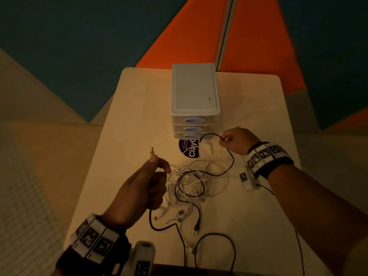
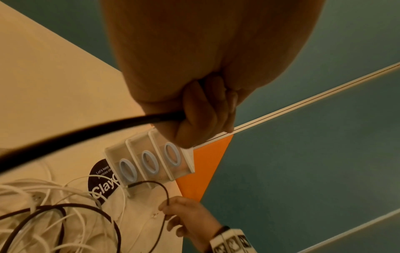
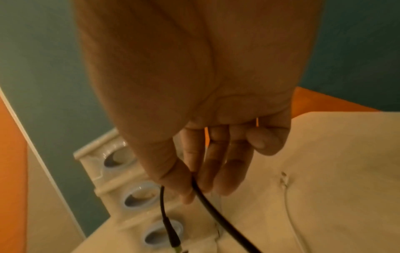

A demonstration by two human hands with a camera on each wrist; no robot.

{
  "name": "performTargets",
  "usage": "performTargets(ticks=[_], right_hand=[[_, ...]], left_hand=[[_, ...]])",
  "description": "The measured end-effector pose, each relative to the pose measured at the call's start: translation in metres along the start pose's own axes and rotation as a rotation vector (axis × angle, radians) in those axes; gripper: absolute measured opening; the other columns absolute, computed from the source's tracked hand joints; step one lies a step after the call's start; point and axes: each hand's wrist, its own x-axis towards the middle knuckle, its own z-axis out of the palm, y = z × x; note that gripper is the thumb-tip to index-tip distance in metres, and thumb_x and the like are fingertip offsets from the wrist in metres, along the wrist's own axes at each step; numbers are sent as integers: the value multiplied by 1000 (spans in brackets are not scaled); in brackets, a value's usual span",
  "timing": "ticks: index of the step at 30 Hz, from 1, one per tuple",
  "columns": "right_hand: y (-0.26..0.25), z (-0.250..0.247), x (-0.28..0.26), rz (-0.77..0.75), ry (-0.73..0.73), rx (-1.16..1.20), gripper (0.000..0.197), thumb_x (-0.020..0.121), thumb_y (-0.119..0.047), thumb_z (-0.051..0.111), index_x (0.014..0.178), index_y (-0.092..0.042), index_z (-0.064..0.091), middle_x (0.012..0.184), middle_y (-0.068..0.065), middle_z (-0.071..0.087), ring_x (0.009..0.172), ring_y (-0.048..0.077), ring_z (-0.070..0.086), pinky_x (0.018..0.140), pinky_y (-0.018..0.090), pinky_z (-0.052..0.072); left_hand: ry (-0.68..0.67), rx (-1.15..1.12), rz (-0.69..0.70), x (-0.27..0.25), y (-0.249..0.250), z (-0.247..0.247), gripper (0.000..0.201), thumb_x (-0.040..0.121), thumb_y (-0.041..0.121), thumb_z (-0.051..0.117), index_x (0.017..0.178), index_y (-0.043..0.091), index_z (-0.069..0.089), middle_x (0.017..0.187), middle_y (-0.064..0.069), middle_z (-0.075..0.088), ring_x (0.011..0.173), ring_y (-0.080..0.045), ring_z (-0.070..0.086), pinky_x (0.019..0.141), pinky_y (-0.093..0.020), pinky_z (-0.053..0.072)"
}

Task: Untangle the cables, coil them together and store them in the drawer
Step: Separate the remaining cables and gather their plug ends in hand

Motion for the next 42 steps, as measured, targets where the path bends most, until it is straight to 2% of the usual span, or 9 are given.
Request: performTargets(ticks=[5, 11, 17, 19, 23, 26, 29, 33, 42], right_hand=[[4, -19, -48, -57, 55, 162, 6, 92, -33, 69, 94, -32, 75, 89, -6, 68, 85, 15, 64, 78, 29, 48], [-18, -45, -109, -279, 308, 354, 15, 94, -34, 69, 99, -24, 78, 93, -9, 69, 84, 7, 65, 78, 24, 49], [-56, -91, -149, -365, 316, 596, 16, 99, -29, 63, 107, -20, 74, 91, -5, 75, 83, 17, 74, 74, 43, 63], [-67, -105, -159, -357, 315, 683, 19, 100, -27, 62, 108, -14, 72, 93, -1, 75, 85, 20, 75, 76, 47, 63], [-87, -114, -171, -387, 295, 829, 16, 101, -18, 60, 111, -8, 68, 98, 6, 72, 89, 24, 75, 78, 45, 63], [-100, -109, -171, -413, 279, 936, 16, 100, -17, 61, 112, -8, 67, 101, 10, 70, 91, 27, 75, 78, 42, 62], [-99, -98, -164, -432, 320, 1018, 25, 102, -20, 58, 124, -10, 64, 113, 10, 70, 98, 25, 73, 86, 41, 61], [-78, -58, -154, -330, 211, 890, 32, 102, -23, 54, 134, -22, 59, 123, 0, 68, 104, 18, 69, 90, 37, 59], [-55, 41, -130, -243, -31, 344, 32, 93, -39, 70, 122, -26, 65, 101, -4, 65, 94, 16, 63, 86, 32, 52]], left_hand=[[65, 103, 28, 4, 3, 3, 46, 101, 49, 38, 97, 8, 58, 67, -6, 13, 54, -16, 9, 53, -35, 9], [41, 343, 119, 11, 12, 23, 33, 105, 37, 44, 104, 8, 59, 59, -3, 28, 46, -17, 22, 47, -27, 22], [11, 585, 220, 15, 20, 47, 23, 102, 26, 54, 120, 12, 57, 49, 13, 46, 42, -7, 33, 47, -23, 31], [0, 680, 296, 21, 21, 53, 31, 99, 25, 62, 129, 22, 57, 55, 19, 51, 47, -1, 43, 53, -19, 38], [-65, 934, 349, 32, 17, 65, 45, 92, 42, 68, 134, 41, 51, 80, 2, 62, 73, -18, 62, 78, -42, 54], [-102, 1083, 318, 39, 19, 77, 20, 99, 46, 54, 109, 34, 66, 81, -3, 69, 71, -12, 65, 76, -40, 53], [-59, 969, 351, 40, 25, 78, 36, 106, 41, 41, 85, 27, 67, 76, -5, 68, 65, -13, 63, 71, -40, 53], [23, 601, 346, 31, 43, 73, 36, 109, 29, 38, 89, 11, 63, 66, -6, 56, 41, -2, 43, 43, -16, 33], [-41, 407, 335, 15, 60, 55, 38, 109, 35, 36, 92, 11, 61, 63, -3, 53, 46, -17, 25, 46, -28, 22]])
